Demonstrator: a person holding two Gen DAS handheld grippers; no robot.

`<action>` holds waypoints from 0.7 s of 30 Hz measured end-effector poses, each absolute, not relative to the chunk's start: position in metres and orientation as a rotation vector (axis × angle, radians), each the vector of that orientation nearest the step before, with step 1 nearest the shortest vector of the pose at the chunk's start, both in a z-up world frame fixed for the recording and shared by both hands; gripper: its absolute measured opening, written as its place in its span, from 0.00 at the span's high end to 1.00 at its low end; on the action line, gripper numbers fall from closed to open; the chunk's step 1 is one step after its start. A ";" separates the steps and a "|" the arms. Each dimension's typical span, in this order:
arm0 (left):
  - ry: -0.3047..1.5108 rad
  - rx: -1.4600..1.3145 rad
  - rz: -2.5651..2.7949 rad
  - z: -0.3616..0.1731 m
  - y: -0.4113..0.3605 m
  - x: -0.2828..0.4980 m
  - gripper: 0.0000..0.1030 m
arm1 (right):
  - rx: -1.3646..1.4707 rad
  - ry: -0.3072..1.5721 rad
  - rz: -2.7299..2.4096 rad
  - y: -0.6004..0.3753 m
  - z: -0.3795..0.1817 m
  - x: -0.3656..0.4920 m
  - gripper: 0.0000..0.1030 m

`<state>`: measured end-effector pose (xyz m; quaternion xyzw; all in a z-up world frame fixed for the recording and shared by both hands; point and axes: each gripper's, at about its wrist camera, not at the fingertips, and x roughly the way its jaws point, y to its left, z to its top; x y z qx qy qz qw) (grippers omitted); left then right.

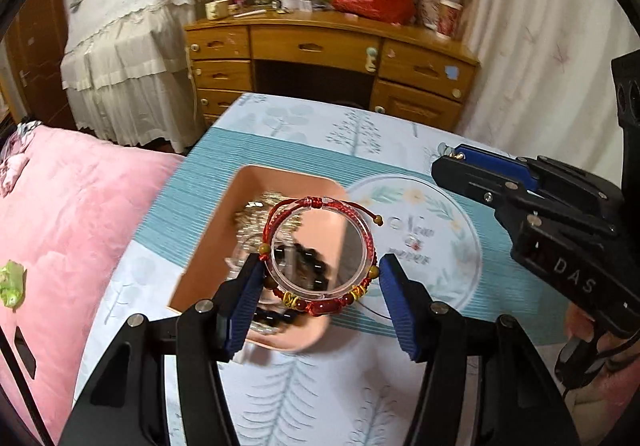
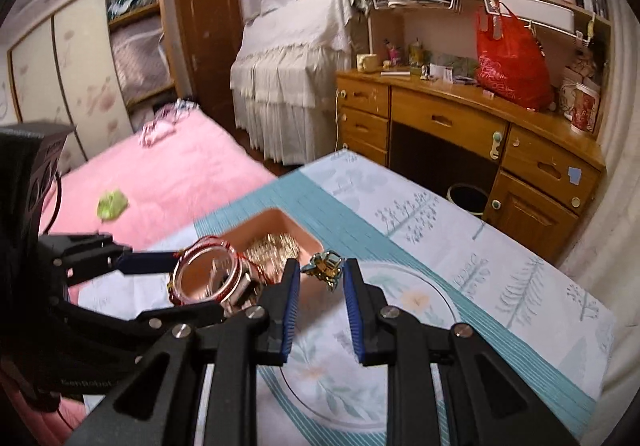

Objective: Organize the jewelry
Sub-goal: 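Carry the bracelet and charm into the tray and open both tools, then move the right tool over the red-stone ring on the mat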

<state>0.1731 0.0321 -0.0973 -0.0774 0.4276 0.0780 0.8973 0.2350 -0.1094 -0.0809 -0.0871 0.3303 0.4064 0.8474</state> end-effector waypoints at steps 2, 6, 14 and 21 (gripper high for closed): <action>0.884 -0.156 0.186 -0.101 0.042 0.170 0.44 | -0.150 0.702 0.864 -0.099 -0.084 0.239 0.78; 0.913 -0.171 0.238 -0.112 0.062 0.166 0.44 | -0.102 0.727 0.883 -0.080 -0.090 0.243 0.78; 0.988 -0.253 0.312 -0.136 0.093 0.167 0.33 | -0.158 0.809 0.856 -0.037 -0.117 0.250 0.65; 0.965 -0.295 0.328 -0.138 0.106 0.160 0.24 | -0.101 0.881 0.837 -0.043 -0.129 0.260 0.58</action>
